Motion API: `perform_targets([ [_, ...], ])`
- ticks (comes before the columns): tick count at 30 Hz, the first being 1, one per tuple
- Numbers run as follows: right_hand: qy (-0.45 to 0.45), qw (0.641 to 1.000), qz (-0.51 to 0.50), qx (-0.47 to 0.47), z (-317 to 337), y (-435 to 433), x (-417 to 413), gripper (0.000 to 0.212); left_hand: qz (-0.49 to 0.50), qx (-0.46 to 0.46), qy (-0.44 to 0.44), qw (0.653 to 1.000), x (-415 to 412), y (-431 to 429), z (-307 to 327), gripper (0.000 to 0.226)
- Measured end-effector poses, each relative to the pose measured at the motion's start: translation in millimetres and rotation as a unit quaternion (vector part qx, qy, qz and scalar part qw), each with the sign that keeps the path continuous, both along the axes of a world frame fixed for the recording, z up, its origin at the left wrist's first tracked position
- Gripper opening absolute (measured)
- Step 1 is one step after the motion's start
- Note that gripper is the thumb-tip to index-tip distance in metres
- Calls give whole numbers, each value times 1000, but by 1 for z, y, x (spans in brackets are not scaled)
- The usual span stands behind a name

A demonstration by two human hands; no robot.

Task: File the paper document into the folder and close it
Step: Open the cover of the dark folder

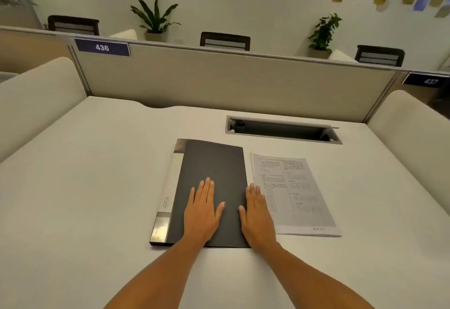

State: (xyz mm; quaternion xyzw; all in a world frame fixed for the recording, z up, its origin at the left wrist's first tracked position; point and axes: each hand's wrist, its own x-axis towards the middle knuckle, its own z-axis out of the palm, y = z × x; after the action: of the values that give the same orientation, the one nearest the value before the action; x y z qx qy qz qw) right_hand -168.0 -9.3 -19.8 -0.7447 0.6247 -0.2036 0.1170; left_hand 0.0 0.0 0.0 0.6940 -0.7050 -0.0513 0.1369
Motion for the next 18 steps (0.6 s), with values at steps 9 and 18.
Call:
perform_targets([
  [9, 63, 998, 4, 17, 0, -1, -2, 58, -13, 27, -28, 999, 6, 6, 0, 69],
  [18, 58, 998, 6, 6, 1, 1, -2, 58, -45, 54, 15, 997, 51, 58, 8, 60],
])
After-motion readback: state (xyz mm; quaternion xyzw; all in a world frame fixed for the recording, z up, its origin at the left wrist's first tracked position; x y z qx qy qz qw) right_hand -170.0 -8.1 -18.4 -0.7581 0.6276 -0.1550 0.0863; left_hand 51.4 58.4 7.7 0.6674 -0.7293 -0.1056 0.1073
